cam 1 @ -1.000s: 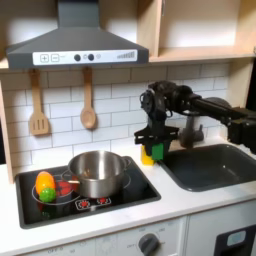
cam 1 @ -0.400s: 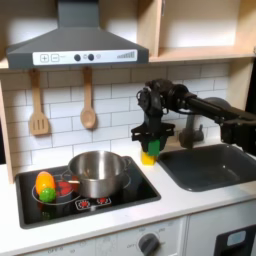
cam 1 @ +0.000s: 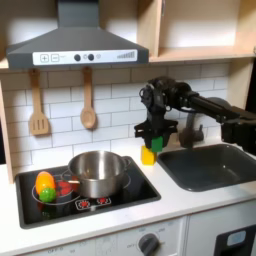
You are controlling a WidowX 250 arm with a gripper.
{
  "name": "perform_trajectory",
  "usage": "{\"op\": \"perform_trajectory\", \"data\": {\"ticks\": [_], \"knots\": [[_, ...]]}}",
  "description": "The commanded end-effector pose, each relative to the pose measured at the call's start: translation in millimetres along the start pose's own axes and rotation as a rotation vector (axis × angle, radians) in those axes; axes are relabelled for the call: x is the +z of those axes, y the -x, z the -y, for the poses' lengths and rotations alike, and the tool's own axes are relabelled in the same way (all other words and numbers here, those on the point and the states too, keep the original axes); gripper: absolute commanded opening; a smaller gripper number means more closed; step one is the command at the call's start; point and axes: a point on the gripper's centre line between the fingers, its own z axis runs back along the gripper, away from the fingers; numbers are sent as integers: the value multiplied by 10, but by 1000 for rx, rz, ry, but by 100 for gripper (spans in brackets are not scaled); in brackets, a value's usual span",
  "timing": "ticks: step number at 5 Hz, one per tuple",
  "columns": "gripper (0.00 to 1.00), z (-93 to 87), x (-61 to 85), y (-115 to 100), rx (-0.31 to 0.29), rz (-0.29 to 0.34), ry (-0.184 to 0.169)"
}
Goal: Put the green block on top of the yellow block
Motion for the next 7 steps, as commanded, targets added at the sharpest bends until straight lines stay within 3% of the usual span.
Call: {"op": "perform_trajectory", "data": {"ticks": [1,4,6,7], "knots": [[0,25,-82,-76,-13,-8,-9],[0,-78,-146,-352,32,-2,-21],[0,-98,-205,-369,59,-28,-33],[100,-79,-187,-335,49,-46,-38]]}}
